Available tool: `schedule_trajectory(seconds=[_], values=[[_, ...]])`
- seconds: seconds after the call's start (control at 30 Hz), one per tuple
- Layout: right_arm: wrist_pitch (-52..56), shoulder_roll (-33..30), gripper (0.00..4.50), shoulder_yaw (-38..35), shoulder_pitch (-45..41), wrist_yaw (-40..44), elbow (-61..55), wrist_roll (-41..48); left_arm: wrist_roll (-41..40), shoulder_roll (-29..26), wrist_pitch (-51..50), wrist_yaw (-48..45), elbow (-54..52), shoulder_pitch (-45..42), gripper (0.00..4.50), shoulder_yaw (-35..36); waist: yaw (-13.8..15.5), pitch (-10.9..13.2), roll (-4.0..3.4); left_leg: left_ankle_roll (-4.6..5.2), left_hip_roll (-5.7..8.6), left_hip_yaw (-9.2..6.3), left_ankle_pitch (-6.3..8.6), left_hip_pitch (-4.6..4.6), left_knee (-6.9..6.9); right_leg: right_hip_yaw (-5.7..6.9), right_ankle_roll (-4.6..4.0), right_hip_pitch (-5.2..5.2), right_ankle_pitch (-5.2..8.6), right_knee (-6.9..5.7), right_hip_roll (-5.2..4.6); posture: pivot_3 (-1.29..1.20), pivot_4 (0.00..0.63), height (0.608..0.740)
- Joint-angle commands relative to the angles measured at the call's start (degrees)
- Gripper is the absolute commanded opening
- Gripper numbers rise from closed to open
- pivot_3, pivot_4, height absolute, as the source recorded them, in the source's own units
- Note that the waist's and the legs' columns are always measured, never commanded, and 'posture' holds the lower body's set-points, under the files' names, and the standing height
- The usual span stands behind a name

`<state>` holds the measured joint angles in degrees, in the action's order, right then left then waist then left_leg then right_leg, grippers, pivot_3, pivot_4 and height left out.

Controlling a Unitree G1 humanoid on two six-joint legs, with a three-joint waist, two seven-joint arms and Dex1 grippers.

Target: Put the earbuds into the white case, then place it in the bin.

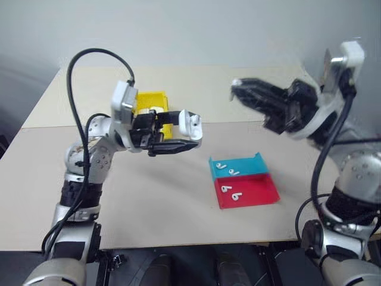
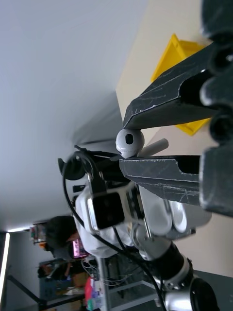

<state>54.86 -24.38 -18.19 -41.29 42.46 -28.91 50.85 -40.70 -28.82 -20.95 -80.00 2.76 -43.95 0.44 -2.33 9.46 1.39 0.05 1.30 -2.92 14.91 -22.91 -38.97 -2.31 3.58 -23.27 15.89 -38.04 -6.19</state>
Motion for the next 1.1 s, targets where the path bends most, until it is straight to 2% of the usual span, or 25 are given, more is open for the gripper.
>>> schedule_trajectory(seconds=[0.03, 0.23, 0.6, 0.9, 1.1], values=[[-0.5, 1.1, 0.62, 2.6, 0.4, -6.2, -6.8, 2.9, 1.2, 0.4, 2.2, -2.7, 1.7, -2.8, 2.78, -0.5, -0.1, 0.0, 0.00, 0.00, 0.01, 0.00, 0.00, 0.00, 0.00, 0.00, 0.00, 0.00, 0.00, -0.01, 0.00, 0.00, 0.150, 0.740], [-2.4, 1.2, 0.62, 6.8, 1.3, -9.1, -8.7, 4.7, 2.4, 1.6, 2.9, -3.9, 4.2, -5.0, 2.78, -0.8, -0.2, 0.0, 0.00, 0.01, 0.00, 0.00, -0.01, 0.04, 0.00, 0.00, 0.00, 0.03, 0.00, 0.00, 0.01, 0.00, 0.150, 0.740], [-5.2, -2.8, 0.62, 10.3, 4.3, -7.5, -8.2, 5.0, 2.3, 1.8, 2.2, -3.0, 3.2, -4.6, 2.78, -0.1, -0.3, 0.0, 0.00, 0.03, 0.00, -0.01, 0.00, 0.04, -0.01, 0.02, 0.00, 0.03, 0.00, 0.01, 0.01, 0.00, 0.150, 0.740], [-6.8, -7.3, 0.62, 9.7, 7.5, -5.7, -7.8, 5.2, 1.1, 1.6, 0.9, -1.2, -0.1, -3.4, 2.78, 0.4, -0.2, 0.0, 0.00, 0.04, 0.00, -0.01, 0.00, 0.03, -0.01, 0.02, 0.00, 0.04, 0.00, 0.03, 0.01, 0.00, 0.150, 0.740], [-7.5, -9.7, 0.62, 8.3, 9.6, -6.4, -8.5, 7.3, -0.9, 1.8, -1.8, 0.3, -7.1, -0.2, 2.78, 0.1, -0.2, 0.0, 0.01, 0.05, -0.02, -0.01, 0.01, 0.03, -0.01, 0.01, 0.00, 0.04, 0.00, 0.03, 0.01, 0.00, 0.150, 0.740]])
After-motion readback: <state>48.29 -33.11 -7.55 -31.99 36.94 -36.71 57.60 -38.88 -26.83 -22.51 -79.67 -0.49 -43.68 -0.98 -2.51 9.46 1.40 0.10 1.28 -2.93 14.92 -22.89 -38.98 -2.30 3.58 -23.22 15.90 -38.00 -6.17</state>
